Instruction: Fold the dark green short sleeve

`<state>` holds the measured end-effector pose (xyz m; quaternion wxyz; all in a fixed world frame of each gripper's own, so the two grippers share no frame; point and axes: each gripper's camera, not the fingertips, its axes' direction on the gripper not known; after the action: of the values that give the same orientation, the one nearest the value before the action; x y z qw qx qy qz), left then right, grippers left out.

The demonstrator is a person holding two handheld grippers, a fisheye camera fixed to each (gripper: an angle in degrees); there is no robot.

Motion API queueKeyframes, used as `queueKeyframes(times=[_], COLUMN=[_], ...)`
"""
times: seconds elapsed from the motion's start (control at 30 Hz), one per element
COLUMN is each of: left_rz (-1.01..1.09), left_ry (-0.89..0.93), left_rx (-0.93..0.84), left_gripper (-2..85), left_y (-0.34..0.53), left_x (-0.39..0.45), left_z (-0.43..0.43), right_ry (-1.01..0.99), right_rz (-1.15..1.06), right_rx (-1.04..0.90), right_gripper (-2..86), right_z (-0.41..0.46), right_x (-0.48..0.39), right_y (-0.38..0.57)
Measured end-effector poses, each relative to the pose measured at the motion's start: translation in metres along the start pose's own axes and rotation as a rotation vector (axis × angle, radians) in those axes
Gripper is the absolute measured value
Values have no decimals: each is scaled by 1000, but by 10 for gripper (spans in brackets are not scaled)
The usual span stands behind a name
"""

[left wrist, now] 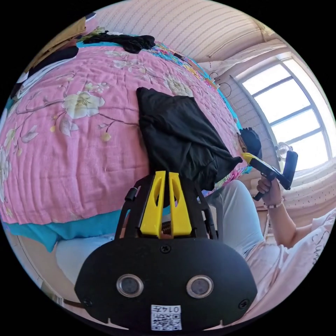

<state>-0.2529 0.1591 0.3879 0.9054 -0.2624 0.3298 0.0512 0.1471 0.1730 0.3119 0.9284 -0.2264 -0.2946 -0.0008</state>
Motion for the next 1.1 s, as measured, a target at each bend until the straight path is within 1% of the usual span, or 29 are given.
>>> queueKeyframes(times=[0.07,0.1,0.17,0.23,0.3,0.33,0.4,0.43,0.47,0.53,0.63,0.67,0.73,0.87,0.93,0.97,1.03,1.1], left_rz=[61,79,158,233,297,319,299,282,260,211,59,7,-28,-9,32,58,63,82], left_ry=[-10,-7,34,105,154,164,137,101,63,14,-28,0,23,-15,-85,-117,-84,-46], left_rx=[17,27,68,82,101,105,133,162,189,210,115,89,42,-38,-87,-98,-89,-25], left_gripper=[-6,-7,-9,-9,-9,-9,-7,-4,1,16,46,55,70,78,59,33,7,-4], left_y=[-6,-7,-15,-23,-31,-36,-40,-40,-37,-28,-10,-2,6,12,13,14,14,17], left_x=[15,19,38,54,67,73,76,76,74,63,33,24,22,36,41,44,47,53], left_z=[-15,-20,-39,-48,-52,-52,-56,-62,-68,-72,-57,-51,-43,-27,-19,-19,-32,-57], right_ry=[-77,-94,-133,-123,-91,-65,-63,-102,-137,-123,-139,-142,-139,-203,-246,-264,-278,-302], right_rz=[-86,-96,-142,-159,-143,-118,-41,-5,34,105,234,265,295,390,437,465,493,492], right_rx=[-65,-84,-145,-135,-102,-92,-87,-62,-28,-5,50,76,104,180,215,229,246,267], right_gripper=[82,85,109,127,122,94,45,25,17,11,7,6,5,3,3,3,3,3], right_z=[29,35,56,61,59,56,47,37,26,12,-10,-19,-32,-60,-70,-76,-88,-102], right_x=[-28,-34,-57,-67,-69,-63,-46,-32,-16,10,49,60,74,105,117,124,131,133], right_y=[-6,-8,-15,-20,-27,-32,-37,-36,-33,-27,-12,-5,4,33,48,58,71,82])
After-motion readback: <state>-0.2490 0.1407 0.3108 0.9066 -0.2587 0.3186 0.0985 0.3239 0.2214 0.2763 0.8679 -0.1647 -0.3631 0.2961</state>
